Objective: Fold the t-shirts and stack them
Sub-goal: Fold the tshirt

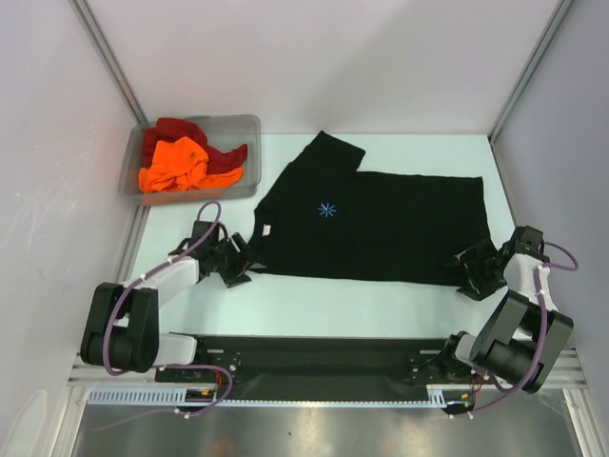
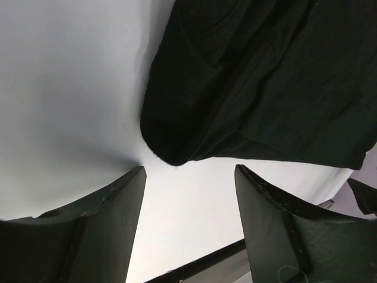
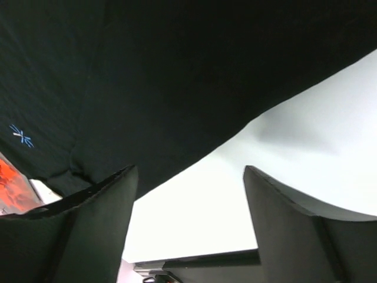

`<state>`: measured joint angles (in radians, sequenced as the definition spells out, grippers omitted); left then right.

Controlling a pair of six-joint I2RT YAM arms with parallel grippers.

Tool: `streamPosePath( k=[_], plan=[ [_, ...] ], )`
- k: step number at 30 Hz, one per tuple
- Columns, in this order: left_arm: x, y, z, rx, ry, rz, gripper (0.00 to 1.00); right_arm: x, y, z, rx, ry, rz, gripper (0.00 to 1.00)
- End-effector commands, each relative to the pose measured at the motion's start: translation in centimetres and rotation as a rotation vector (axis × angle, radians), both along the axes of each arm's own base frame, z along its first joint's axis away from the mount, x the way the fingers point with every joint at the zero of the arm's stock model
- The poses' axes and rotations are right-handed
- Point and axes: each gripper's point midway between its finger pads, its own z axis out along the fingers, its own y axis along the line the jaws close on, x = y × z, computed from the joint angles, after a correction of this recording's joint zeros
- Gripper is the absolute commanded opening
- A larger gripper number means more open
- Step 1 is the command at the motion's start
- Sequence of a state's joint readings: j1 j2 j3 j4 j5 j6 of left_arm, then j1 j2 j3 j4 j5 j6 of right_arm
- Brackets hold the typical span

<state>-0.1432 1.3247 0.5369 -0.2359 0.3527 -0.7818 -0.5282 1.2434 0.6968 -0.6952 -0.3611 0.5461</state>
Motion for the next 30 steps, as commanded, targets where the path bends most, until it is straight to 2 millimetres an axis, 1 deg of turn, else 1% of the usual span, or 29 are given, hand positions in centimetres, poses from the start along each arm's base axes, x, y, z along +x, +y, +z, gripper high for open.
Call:
streamPosePath(
  k=[1, 4, 7, 8, 9, 12, 14, 15, 17, 19, 21, 24, 25, 28, 30],
  plan=[
    [1.2, 0.3, -0.4, 0.004, 0.0, 0.035, 0.68, 0.3, -0.3, -0.3, 0.03, -0.036, -0.012, 0.75],
    [1.6, 0.0, -1.1, -0.011, 0.021, 0.043, 0.64, 0.1, -0.3, -0.8, 0.031, -0.03, -0.007, 0.71],
    [1.7, -0.1, -1.6, -0.017, 0.04, 0.046, 0.58, 0.0, -0.7, -1.2, 0.023, -0.014, -0.011, 0.7],
    [1.8, -0.1, -1.7, -0.015, 0.043, 0.047, 0.56, -0.1, -0.9, -1.4, 0.024, -0.004, -0.023, 0.7],
    [1.8, -0.1, -1.7, -0.013, 0.041, 0.045, 0.51, -0.2, -1.0, -1.4, 0.022, -0.001, -0.027, 0.7],
    [1.9, 0.0, -1.7, -0.002, 0.039, 0.041, 0.44, -0.7, -1.7, -1.5, 0.02, 0.016, -0.065, 0.7],
    [2.0, 0.1, -1.6, 0.0, 0.035, 0.04, 0.38, -1.0, -2.6, -1.6, 0.002, 0.028, -0.105, 0.7],
    [2.0, 0.1, -1.6, 0.004, 0.032, 0.036, 0.36, -1.2, -3.5, -1.6, -0.006, 0.03, -0.144, 0.69],
    [2.0, 0.1, -1.6, 0.006, 0.035, 0.031, 0.33, -1.6, -4.7, -1.9, -0.019, 0.044, -0.195, 0.66],
    [2.0, 0.1, -1.6, 0.007, 0.036, 0.025, 0.31, -2.2, -6.1, -2.4, -0.017, 0.063, -0.259, 0.62],
    [2.0, 0.0, -1.6, 0.007, 0.032, 0.019, 0.28, -2.6, -7.3, -2.5, -0.04, 0.075, -0.307, 0.61],
    [2.0, 0.0, -1.7, 0.007, 0.037, 0.008, 0.26, -3.2, -9.5, -2.2, -0.134, 0.095, -0.364, 0.61],
    [2.1, -0.1, -1.7, 0.006, 0.035, 0.003, 0.25, -3.7, -10.3, -2.3, -0.177, 0.115, -0.381, 0.62],
    [2.1, -0.1, -1.6, 0.008, 0.039, -0.008, 0.23, -4.0, -11.5, -2.4, -0.236, 0.108, -0.395, 0.63],
    [2.2, 0.0, -1.6, 0.011, 0.035, -0.011, 0.23, -3.8, -11.8, -2.5, -0.258, 0.085, -0.389, 0.64]
  ],
)
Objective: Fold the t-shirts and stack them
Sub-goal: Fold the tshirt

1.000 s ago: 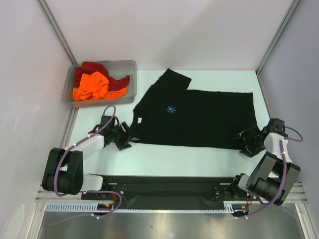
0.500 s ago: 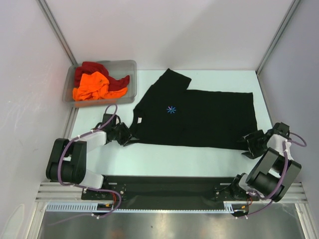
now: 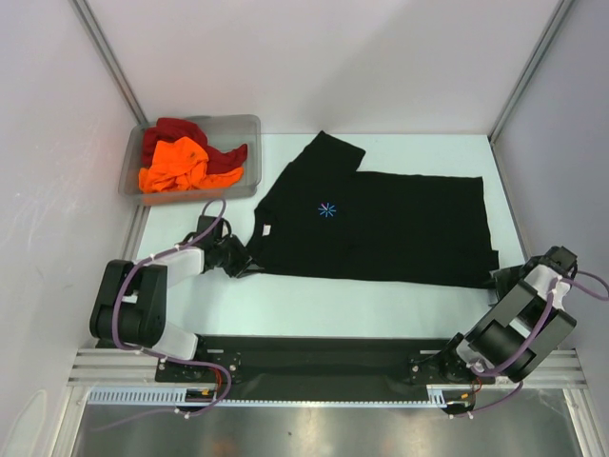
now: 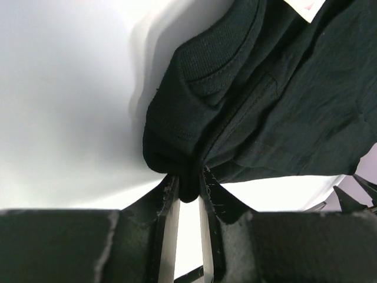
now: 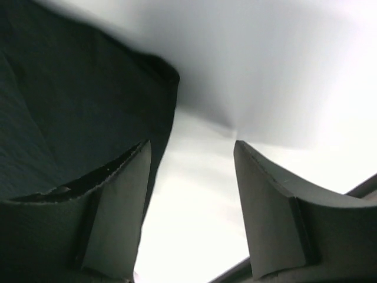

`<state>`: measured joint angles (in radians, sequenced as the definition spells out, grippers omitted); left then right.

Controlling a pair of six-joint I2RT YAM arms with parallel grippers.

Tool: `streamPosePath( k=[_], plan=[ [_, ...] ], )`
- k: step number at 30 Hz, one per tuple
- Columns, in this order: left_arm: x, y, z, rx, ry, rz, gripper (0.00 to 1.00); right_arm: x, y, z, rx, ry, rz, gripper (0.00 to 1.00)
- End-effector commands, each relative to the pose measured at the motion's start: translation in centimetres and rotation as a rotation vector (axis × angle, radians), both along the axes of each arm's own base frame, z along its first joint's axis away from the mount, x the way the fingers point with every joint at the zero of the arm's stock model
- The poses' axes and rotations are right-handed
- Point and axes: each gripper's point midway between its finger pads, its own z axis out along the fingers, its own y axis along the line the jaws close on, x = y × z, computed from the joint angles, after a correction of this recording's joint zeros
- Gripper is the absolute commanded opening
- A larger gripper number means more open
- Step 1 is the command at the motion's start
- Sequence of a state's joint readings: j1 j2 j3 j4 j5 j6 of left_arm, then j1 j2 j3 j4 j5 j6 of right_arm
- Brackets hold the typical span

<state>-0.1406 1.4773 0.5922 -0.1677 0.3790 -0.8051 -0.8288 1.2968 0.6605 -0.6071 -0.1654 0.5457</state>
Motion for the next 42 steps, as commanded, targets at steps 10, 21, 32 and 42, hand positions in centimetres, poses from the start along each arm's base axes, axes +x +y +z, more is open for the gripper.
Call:
streamPosePath(
  k=[10, 21, 32, 42],
  plan=[
    [0.1, 0.4, -0.6, 0.036, 0.002, -0.056, 0.2, 2.9, -3.1, 0.7, -0.205, -0.22, 0.011, 0.65],
    [-0.4, 0.6, -0.9, 0.049, 0.016, -0.076, 0.09, 2.9, -4.0, -0.8, -0.194, -0.194, -0.047, 0.47],
    [-1.7, 0.7, -0.6, 0.038, 0.044, -0.035, 0.0, -2.0, -8.2, -0.2, -0.259, 0.047, -0.201, 0.0],
    [-6.0, -0.3, 0.0, -0.009, 0.089, -0.021, 0.0, -3.1, -8.8, 0.7, -0.308, 0.144, -0.185, 0.02]
  ],
)
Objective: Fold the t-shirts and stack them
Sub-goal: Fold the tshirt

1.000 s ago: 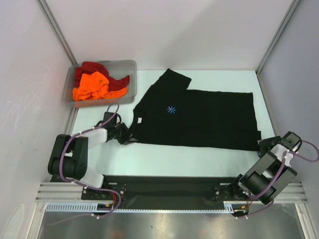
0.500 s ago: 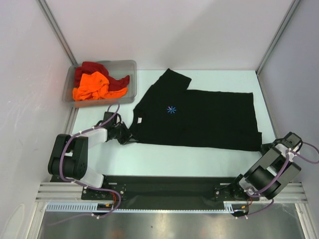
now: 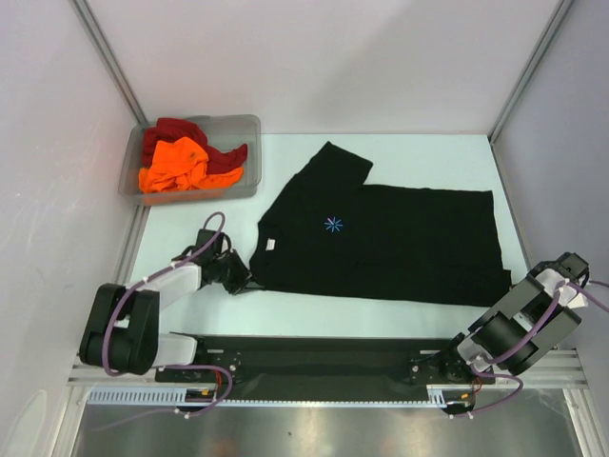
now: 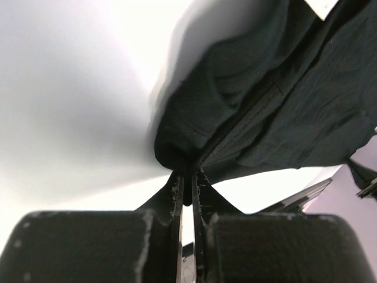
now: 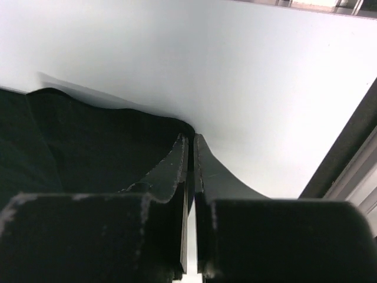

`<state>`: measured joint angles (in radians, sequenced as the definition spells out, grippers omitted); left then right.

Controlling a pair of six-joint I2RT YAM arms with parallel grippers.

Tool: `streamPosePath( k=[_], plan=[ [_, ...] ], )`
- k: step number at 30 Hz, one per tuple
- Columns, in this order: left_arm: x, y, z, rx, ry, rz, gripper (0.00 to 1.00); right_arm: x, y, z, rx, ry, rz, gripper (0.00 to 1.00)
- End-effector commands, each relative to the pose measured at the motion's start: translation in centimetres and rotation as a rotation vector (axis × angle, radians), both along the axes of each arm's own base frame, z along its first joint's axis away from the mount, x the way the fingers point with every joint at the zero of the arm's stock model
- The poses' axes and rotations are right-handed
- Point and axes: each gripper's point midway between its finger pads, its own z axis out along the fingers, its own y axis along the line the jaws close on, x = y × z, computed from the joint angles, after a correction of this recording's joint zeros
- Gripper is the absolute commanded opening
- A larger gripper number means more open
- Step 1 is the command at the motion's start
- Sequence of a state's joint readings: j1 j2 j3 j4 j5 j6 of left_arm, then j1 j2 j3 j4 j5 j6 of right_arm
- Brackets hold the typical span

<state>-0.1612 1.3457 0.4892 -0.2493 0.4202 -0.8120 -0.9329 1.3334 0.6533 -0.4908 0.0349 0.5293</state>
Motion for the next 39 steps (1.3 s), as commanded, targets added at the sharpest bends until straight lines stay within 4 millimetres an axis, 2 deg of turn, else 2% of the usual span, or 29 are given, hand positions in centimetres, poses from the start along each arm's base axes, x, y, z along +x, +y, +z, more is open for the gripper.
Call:
streamPosePath(
  k=[1, 4, 5, 6, 7, 9, 10, 13, 15, 17, 18, 20, 21, 23, 24, 25, 26, 27, 28, 29, 30, 31, 32, 34, 35, 36, 37, 38, 39],
  plan=[
    [-1.8, -0.2, 0.1, 0.024, 0.032, 0.005, 0.0, -0.2, -2.6, 1.8, -0.135, 0.058, -0.015, 0.04],
    [-2.8, -0.3, 0.4, 0.027, 0.031, 0.002, 0.08, -0.2, -2.1, 2.2, -0.157, 0.073, 0.0, 0.14],
    [-2.9, -0.2, 0.8, 0.032, 0.02, -0.001, 0.16, -0.7, -1.8, 2.2, -0.148, 0.086, -0.004, 0.18],
    [-3.0, -0.1, 1.1, 0.039, 0.016, -0.001, 0.37, -0.6, -1.8, 2.5, -0.148, 0.081, -0.006, 0.24],
    [-3.9, 0.3, 1.1, 0.059, 0.042, -0.008, 0.44, -0.4, -1.7, 3.1, -0.153, 0.061, -0.001, 0.45],
    [-4.4, 0.9, 1.9, 0.104, 0.058, -0.02, 0.56, 0.1, -1.8, 4.6, -0.161, 0.044, 0.007, 0.59],
    [-4.5, 0.8, 2.3, 0.121, 0.043, -0.046, 0.59, 0.5, -1.6, 5.5, -0.171, 0.03, 0.018, 0.69],
    [-3.5, 0.6, 3.9, 0.15, -0.018, -0.073, 0.61, 2.4, -1.8, 8.9, -0.215, 0.001, 0.052, 0.83],
    [-2.2, 0.8, 5.6, 0.183, -0.078, -0.085, 0.62, 3.5, -2.3, 11.4, -0.248, -0.014, 0.066, 0.87],
    [-1.0, 1.0, 7.0, 0.221, -0.129, -0.1, 0.62, 4.9, -1.3, 12.5, -0.256, -0.016, 0.135, 0.89],
    [0.6, 1.1, 8.9, 0.259, -0.207, -0.119, 0.61, 6.2, -1.4, 14.2, -0.286, -0.048, 0.162, 0.93],
    [2.5, 0.6, 10.8, 0.281, -0.283, -0.159, 0.61, 9.5, 0.7, 14.9, -0.279, -0.089, 0.279, 0.93],
    [4.5, -0.2, 13.1, 0.278, -0.38, -0.193, 0.58, 11.1, 1.2, 15.6, -0.287, -0.113, 0.316, 0.93],
    [6.4, -1.4, 13.6, 0.295, -0.396, -0.246, 0.56, 14.5, 3.3, 16.1, -0.241, -0.197, 0.42, 0.92],
    [8.4, -2.7, 16.2, 0.289, -0.488, -0.293, 0.56, 17.2, 4.9, 15.9, -0.217, -0.209, 0.502, 0.91],
    [9.5, -3.6, 16.6, 0.281, -0.508, -0.326, 0.56, 18.7, 5.7, 16.0, -0.213, -0.219, 0.547, 0.91],
    [10.8, -4.4, 15.5, 0.284, -0.485, -0.362, 0.55, 20.2, 6.6, 15.7, -0.208, -0.22, 0.596, 0.9],
    [12.7, -5.9, 17.5, 0.266, -0.557, -0.408, 0.54, 22.5, 7.3, 15.6, -0.218, -0.211, 0.646, 0.88],
    [13.9, -6.5, 17.9, 0.271, -0.575, -0.43, 0.53, 23.5, 7.4, 14.9, -0.217, -0.191, 0.655, 0.86],
    [15.9, -7.2, 20.1, 0.278, -0.638, -0.43, 0.52, 24.5, 7.4, 14.7, -0.211, -0.192, 0.664, 0.83],
    [17.3, -7.8, 18.2, 0.307, -0.602, -0.465, 0.52, 25.5, 7.6, 12.5, -0.167, -0.156, 0.663, 0.79],
    [18.5, -7.8, 18.4, 0.332, -0.612, -0.46, 0.51, 26.8, 7.3, 13.2, -0.174, -0.172, 0.66, 0.73],
    [20.3, -8.3, 19.8, 0.344, -0.657, -0.453, 0.5, 27.4, 7.2, 12.7, -0.166, -0.17, 0.662, 0.69],
    [22.9, -8.9, 17.7, 0.382, -0.646, -0.478, 0.49, 28.8, 6.7, 10.7, -0.155, -0.149, 0.658, 0.64],
    [24.9, -9.4, 19.4, 0.393, -0.703, -0.467, 0.49, 30.0, 6.2, 10.7, -0.161, -0.167, 0.659, 0.62],
    [26.0, -9.7, 19.4, 0.409, -0.722, -0.48, 0.49, 30.7, 6.1, 10.6, -0.163, -0.174, 0.662, 0.6],
    [27.4, -10.3, 16.5, 0.418, -0.682, -0.506, 0.48, 31.3, 5.9, 8.8, -0.139, -0.151, 0.667, 0.57],
    [28.4, -10.6, 16.2, 0.425, -0.691, -0.514, 0.47, 31.6, 5.7, 8.3, -0.134, -0.139, 0.672, 0.57],
    [30.1, -11.0, 17.5, 0.44, -0.729, -0.507, 0.47, 32.9, 4.9, 9.5, -0.163, -0.157, 0.666, 0.57]
  ],
)
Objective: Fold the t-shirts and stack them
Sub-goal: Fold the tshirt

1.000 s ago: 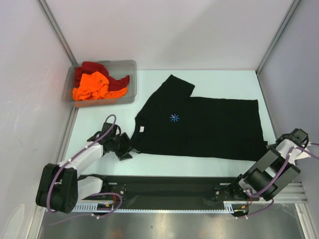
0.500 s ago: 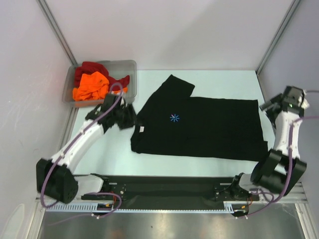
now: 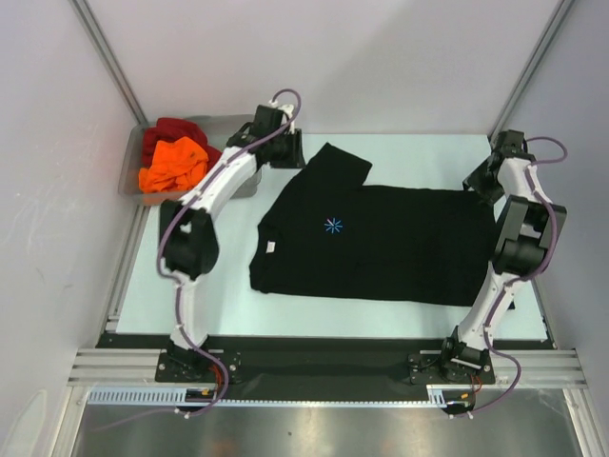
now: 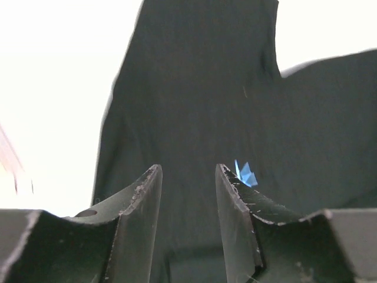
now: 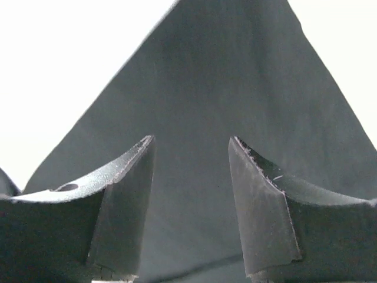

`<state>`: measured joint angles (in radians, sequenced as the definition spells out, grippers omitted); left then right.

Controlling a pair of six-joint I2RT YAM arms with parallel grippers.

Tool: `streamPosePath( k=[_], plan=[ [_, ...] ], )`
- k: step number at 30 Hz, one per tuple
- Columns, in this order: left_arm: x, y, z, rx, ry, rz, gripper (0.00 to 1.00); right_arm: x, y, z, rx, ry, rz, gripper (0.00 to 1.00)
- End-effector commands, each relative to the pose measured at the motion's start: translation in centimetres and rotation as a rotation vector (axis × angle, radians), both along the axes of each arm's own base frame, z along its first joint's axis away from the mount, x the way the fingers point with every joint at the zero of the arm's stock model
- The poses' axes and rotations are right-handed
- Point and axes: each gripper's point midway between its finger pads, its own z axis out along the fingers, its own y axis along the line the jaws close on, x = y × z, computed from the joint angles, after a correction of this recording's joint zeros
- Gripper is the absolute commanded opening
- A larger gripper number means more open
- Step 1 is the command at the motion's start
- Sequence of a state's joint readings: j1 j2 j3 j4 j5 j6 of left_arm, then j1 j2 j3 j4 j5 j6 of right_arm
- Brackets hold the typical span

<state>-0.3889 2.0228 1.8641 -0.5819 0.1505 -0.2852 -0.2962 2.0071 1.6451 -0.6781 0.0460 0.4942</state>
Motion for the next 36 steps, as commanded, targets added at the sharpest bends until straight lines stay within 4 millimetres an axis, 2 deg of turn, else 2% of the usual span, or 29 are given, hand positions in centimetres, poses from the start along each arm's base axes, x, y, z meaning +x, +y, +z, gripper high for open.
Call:
streamPosePath(
  k=[1, 2, 3, 4, 5, 11, 12, 14, 15, 16, 24, 30, 36],
  plan=[
    [4.7, -0.9, -1.1, 0.082, -0.074, -0.037, 0.47, 3.6, -2.0, 0.8, -0.041, -0.041, 0.003, 0.57],
    [5.5, -1.1, -1.4, 0.086, -0.079, -0.036, 0.47, 3.8, -2.6, 0.8, -0.068, -0.026, 0.006, 0.57],
    [6.6, -1.6, -0.2, 0.072, -0.12, -0.039, 0.46, 4.8, -3.2, 1.4, -0.1, -0.035, 0.003, 0.58],
    [7.2, -1.9, -1.2, 0.072, -0.117, -0.038, 0.46, 4.8, -4.1, 1.4, -0.139, -0.015, -0.018, 0.59],
    [8.0, -2.2, -1.1, 0.061, -0.15, -0.034, 0.46, 5.1, -4.8, 0.5, -0.153, 0.002, -0.024, 0.6],
    [9.5, -2.4, -2.9, 0.066, -0.188, -0.029, 0.48, 6.9, -8.4, 1.0, -0.237, -0.035, -0.082, 0.65],
    [9.6, -2.3, -3.4, 0.073, -0.184, -0.026, 0.49, 6.9, -9.2, 0.0, -0.235, -0.02, -0.096, 0.64],
    [9.7, -2.4, -3.8, 0.072, -0.184, -0.025, 0.49, 7.5, -9.8, 0.1, -0.232, -0.039, -0.101, 0.64],
    [9.7, -2.3, -4.1, 0.071, -0.178, -0.021, 0.5, 7.5, -10.1, -1.3, -0.224, -0.014, -0.103, 0.63],
    [9.8, -2.4, -4.3, 0.069, -0.177, -0.021, 0.5, 7.5, -10.5, -1.4, -0.227, -0.007, -0.114, 0.63],
    [10.0, -1.4, -6.1, 0.076, -0.139, 0.003, 0.5, 8.3, -10.2, -3.7, -0.21, 0.006, -0.096, 0.55],
    [9.4, -0.9, -7.0, 0.076, -0.108, 0.005, 0.51, 8.6, -9.9, -4.4, -0.232, 0.017, -0.076, 0.56],
    [9.2, -0.2, -8.4, 0.108, -0.073, 0.03, 0.54, 8.1, -9.8, -6.1, -0.219, 0.057, -0.07, 0.56]
  ],
)
